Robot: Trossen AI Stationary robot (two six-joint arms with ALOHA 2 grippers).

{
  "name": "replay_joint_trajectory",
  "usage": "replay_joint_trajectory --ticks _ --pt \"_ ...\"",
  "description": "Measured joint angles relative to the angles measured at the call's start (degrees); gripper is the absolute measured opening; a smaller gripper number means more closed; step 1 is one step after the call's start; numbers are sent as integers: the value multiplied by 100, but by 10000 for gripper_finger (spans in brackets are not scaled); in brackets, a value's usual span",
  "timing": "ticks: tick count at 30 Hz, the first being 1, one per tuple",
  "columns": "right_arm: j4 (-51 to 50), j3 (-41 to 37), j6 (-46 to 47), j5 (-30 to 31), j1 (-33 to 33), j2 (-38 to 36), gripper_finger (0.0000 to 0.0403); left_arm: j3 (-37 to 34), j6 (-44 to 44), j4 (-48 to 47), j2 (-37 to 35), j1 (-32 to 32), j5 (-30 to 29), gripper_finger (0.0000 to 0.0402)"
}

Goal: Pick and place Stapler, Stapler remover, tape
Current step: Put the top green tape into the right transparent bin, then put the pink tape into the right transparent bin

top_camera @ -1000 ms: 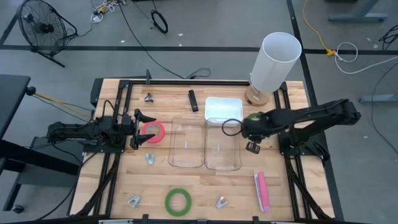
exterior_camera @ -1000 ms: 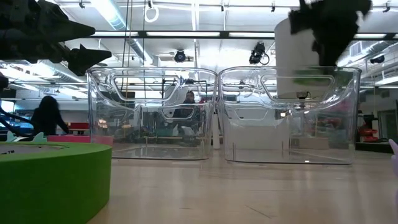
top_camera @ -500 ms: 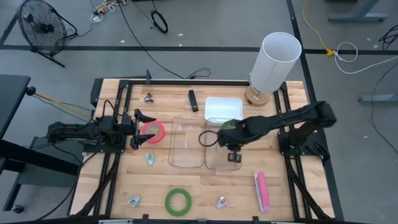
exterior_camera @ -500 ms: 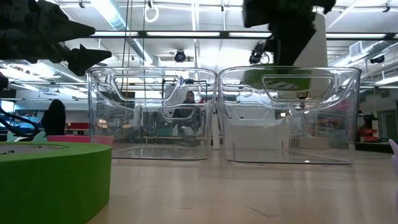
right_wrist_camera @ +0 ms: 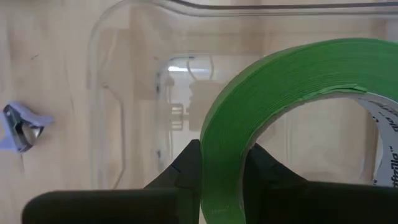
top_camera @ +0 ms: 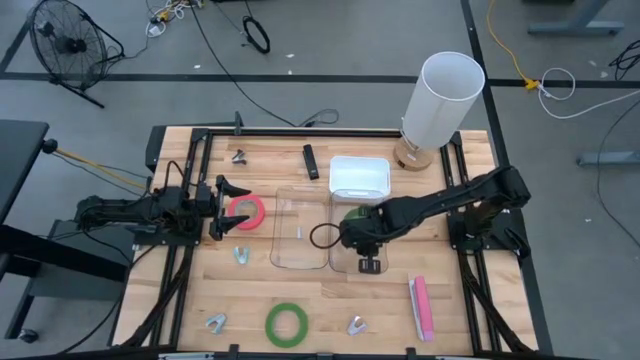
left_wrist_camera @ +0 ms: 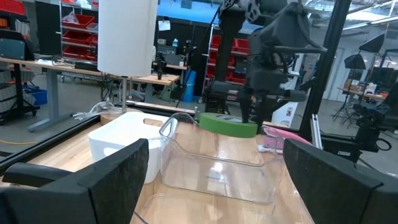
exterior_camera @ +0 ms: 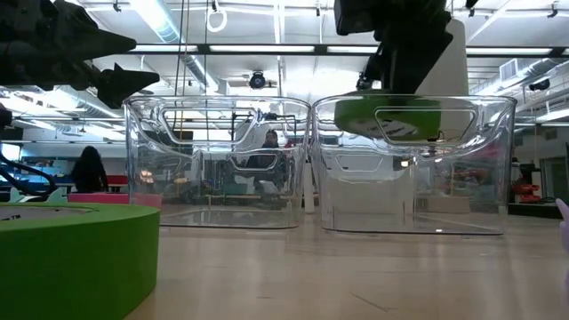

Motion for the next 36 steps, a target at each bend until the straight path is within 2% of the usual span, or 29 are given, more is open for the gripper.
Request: replay_joint_trajectory --ticks 10,12,18,22,26,32,36 --pt "91 -131 -3 19 -1 0 62 -1 1 3 0 0 -1 374" --pt "167 -190 7 10 0 -2 99 1 0 1 0 0 0 374" --pt "370 -402 54 217 -6 -2 246 0 9 53 0 0 -90 374" --pt "388 -450 54 670 -6 -2 296 -1 9 41 0 2 -195 374" --pt "495 -450 -38 1253 -6 -2 306 1 18 43 0 2 -195 374" --pt "809 -452 -304 1579 -11 -2 287 0 -1 117 0 0 -340 374" --pt "975 -452 -531 1857 -56 -4 273 -1 -387 117 0 51 -961 374"
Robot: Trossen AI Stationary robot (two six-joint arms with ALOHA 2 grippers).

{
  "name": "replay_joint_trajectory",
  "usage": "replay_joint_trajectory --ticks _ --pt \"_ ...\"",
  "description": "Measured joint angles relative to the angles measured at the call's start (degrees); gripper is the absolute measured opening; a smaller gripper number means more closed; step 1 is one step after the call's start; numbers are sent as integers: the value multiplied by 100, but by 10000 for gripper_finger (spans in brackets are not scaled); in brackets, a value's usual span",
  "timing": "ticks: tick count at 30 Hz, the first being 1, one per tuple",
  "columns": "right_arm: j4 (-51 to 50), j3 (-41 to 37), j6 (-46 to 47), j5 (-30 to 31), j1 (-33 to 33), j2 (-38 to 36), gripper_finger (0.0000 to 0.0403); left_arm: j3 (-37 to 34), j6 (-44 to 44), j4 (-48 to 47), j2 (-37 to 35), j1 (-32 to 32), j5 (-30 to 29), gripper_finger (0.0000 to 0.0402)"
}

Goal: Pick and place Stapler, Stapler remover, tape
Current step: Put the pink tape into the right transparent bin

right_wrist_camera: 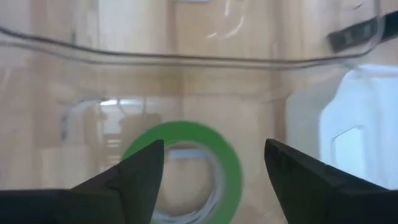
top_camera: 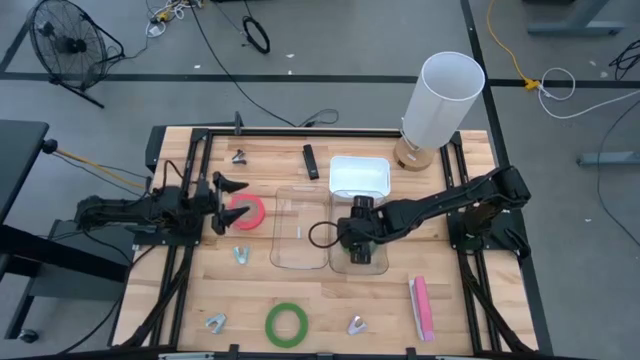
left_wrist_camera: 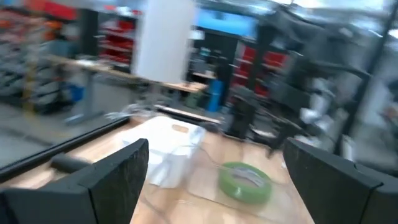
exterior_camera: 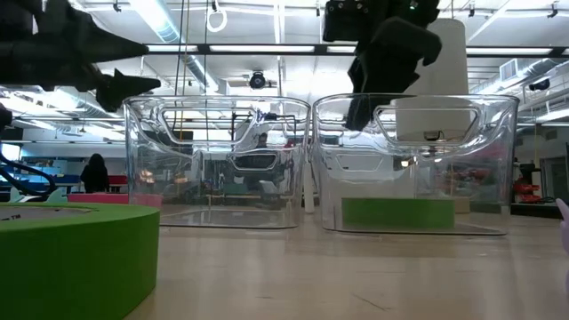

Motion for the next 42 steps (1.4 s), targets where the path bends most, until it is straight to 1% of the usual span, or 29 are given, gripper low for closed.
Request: replay_joint_trajectory --ticks 2,3,7,10,15,17,21,23,25,29,31,33,36,39,42 --pt "121 0 -108 101 -41 0 267 0 -213 2 0 64 -272 374" --pt "178 0 -154 128 -65 0 265 1 -236 2 0 100 -300 374" --pt "363 0 -289 140 -140 0 258 2 -93 11 0 170 -255 374" --pt "457 0 -338 133 -170 0 254 2 -240 82 0 151 -233 374" --pt "509 0 -404 114 -175 0 248 0 -476 193 0 144 296 374" --pt "523 0 -408 113 -175 0 246 2 -706 201 0 144 308 374" --pt "547 0 -428 113 -175 0 244 11 -818 169 1 146 -14 374" --pt "545 -1 -423 113 -175 0 244 168 -814 -250 39 184 -268 374" --pt "548 0 -427 113 -175 0 244 543 -815 -905 150 248 -492 374" --pt "571 -2 -429 115 -175 -1 244 1355 -1022 -2522 786 409 -1381 373" --pt "590 -1 -430 113 -175 -1 244 1709 -1274 -3068 1220 519 -1534 373" --pt "633 -1 -433 114 -175 -2 244 1993 -1589 -3457 1714 654 -1520 373" --pt "683 0 -455 115 -175 -2 244 2303 -2045 -3985 2562 867 -1310 373" --pt "709 -2 -530 116 -175 -2 245 2577 -2208 -4453 3400 1082 -1083 373" --pt "709 -2 -532 115 -175 -2 245 2770 -2256 -4644 4138 1278 -761 373"
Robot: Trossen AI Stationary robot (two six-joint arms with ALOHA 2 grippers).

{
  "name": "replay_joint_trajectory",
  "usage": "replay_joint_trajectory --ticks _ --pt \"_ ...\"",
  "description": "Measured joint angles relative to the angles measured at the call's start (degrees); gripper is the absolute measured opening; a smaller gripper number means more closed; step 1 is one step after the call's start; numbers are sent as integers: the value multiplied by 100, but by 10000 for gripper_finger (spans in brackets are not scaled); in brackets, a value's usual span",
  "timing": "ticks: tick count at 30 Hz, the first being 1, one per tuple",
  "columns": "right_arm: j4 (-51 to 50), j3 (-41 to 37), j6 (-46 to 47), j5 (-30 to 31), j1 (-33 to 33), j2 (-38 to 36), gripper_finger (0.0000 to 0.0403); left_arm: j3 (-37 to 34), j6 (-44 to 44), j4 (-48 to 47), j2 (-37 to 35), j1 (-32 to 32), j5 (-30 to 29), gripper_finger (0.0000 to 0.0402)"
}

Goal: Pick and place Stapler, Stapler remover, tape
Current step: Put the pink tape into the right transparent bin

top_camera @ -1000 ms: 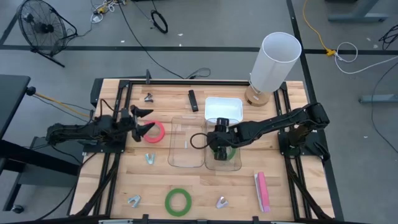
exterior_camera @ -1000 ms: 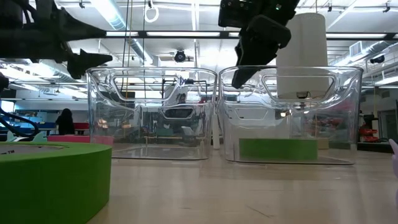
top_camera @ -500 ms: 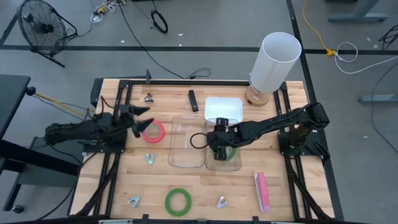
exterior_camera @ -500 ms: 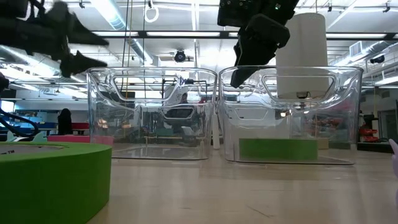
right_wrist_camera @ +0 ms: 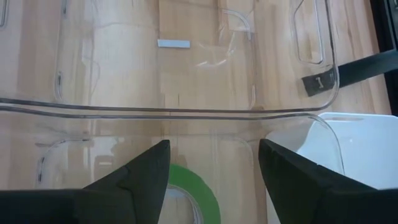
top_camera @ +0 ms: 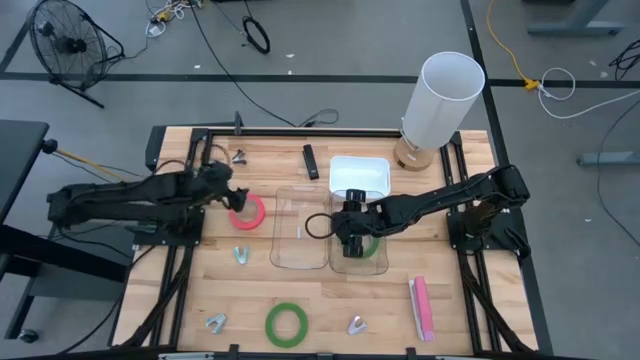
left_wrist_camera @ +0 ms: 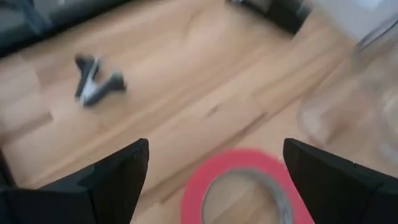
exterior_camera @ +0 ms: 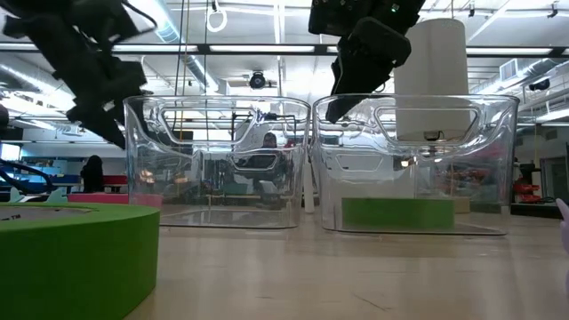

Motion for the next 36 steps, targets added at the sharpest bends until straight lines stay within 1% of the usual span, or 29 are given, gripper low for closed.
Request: replay_joint_trajectory --ticks 5,8,11,14,16,22,28,31,36 --pt "-17 0 -39 -2 0 0 245 275 249 -190 892 181 403 373" --pt "-34 0 -57 -4 0 0 245 307 386 -300 1263 247 717 373" --pt "-45 0 -57 -9 2 0 245 304 421 -634 1591 296 998 373" --pt "-37 0 -90 -9 2 0 245 304 420 -878 1814 304 971 373" --pt "-16 0 -126 -6 2 0 245 304 402 -871 1890 304 998 373" --pt "17 0 -146 -9 2 0 245 304 400 -904 2121 302 1311 373" --pt "42 0 -149 -11 2 0 245 304 398 -875 2477 302 1111 371" --pt "44 0 -149 -12 2 0 245 302 362 -857 2631 302 1084 359" --pt "44 0 -151 -13 2 0 245 302 350 -782 2869 302 1243 325"
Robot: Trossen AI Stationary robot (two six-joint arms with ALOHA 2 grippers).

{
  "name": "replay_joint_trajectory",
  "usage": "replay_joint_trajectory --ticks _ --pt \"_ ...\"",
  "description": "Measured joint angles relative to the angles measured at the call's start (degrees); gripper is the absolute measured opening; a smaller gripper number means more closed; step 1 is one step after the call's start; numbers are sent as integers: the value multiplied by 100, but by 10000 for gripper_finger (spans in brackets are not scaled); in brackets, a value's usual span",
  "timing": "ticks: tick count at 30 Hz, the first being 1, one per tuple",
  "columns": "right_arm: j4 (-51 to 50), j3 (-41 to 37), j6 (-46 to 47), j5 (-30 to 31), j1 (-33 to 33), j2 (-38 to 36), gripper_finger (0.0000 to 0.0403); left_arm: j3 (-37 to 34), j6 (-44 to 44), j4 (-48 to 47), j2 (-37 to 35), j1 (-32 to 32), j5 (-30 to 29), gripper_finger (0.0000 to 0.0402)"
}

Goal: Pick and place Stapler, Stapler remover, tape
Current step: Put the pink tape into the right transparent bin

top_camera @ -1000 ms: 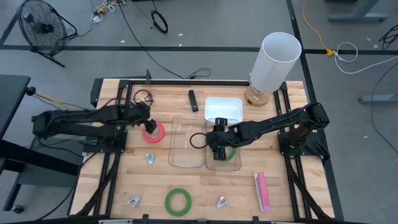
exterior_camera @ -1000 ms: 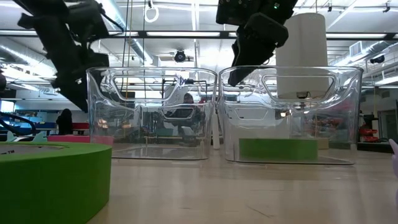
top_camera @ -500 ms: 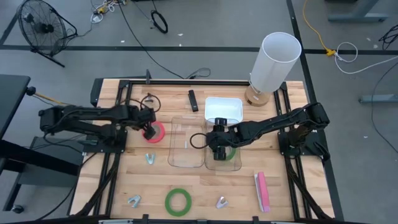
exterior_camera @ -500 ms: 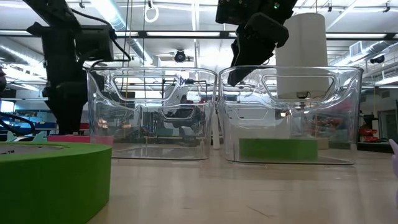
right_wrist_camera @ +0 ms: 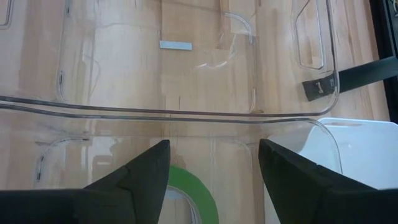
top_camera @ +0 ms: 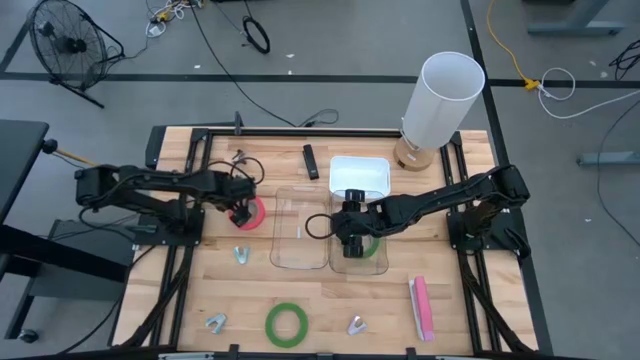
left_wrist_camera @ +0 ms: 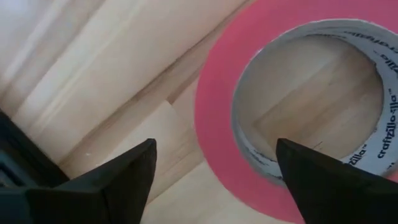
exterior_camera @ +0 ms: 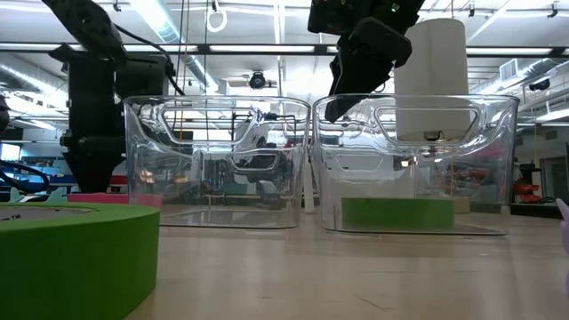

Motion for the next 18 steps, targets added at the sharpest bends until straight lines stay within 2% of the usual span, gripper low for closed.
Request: replay_joint_trajectory --ticks 6,13,18 --pt "1 0 0 -1 2 0 245 -2 -65 168 197 -2 78 246" --pt "4 0 -1 0 2 0 245 7 -84 267 227 0 51 77" --pt "41 0 0 4 2 0 245 9 -138 266 227 -2 -4 76"
